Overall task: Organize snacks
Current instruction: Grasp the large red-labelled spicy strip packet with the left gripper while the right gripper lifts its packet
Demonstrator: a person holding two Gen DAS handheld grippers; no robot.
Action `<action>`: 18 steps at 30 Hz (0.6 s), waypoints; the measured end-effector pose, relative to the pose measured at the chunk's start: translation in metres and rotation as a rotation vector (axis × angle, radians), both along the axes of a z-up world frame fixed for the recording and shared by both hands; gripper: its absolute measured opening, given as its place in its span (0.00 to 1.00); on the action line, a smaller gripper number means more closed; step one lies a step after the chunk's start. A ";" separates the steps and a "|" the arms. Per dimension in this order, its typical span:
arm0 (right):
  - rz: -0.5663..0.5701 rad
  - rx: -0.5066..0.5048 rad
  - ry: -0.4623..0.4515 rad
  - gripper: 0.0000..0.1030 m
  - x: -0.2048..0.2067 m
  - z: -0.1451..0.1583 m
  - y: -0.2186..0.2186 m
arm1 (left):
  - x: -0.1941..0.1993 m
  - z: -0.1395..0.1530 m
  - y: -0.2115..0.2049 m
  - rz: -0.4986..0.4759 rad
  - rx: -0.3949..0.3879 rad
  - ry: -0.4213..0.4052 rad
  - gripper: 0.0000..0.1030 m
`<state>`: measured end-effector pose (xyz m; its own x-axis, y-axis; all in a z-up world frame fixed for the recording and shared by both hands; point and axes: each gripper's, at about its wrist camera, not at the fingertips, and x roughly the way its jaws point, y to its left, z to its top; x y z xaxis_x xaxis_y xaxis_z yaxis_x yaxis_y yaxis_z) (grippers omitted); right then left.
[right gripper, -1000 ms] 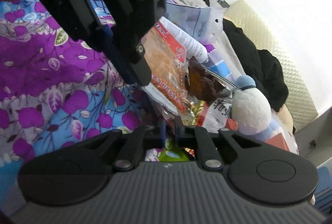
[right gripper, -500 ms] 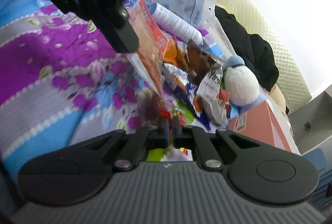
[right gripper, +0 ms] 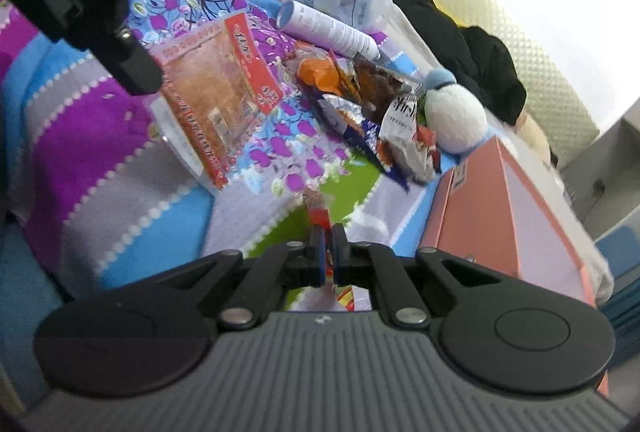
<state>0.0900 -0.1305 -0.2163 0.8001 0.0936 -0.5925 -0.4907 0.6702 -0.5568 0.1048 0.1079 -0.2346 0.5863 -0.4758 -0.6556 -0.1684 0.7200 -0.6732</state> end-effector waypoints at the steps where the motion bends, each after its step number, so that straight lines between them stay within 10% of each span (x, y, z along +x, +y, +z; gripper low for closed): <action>1: -0.006 0.013 0.009 0.06 -0.002 0.000 0.000 | -0.001 0.000 0.000 0.001 0.010 0.006 0.03; 5: -0.047 0.107 0.088 0.08 -0.009 0.003 -0.006 | -0.008 0.000 0.004 0.022 0.089 0.055 0.06; 7: -0.075 0.151 0.126 0.09 -0.008 0.001 -0.009 | -0.009 -0.001 0.005 0.030 0.117 0.061 0.25; 9: -0.123 0.193 0.174 0.12 -0.006 -0.003 -0.015 | -0.009 0.000 0.005 0.049 0.156 0.065 0.71; 14: -0.190 0.341 0.234 0.75 -0.006 -0.004 -0.031 | -0.003 0.007 -0.008 0.008 0.256 0.040 0.87; 18: -0.232 0.448 0.233 0.80 -0.005 -0.002 -0.041 | 0.012 0.006 -0.028 -0.051 0.353 0.023 0.89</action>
<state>0.0851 -0.1719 -0.2182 0.6826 0.2136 -0.6989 -0.3778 0.9218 -0.0872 0.1171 0.0797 -0.2286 0.5510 -0.2458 -0.7975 -0.1386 0.9154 -0.3779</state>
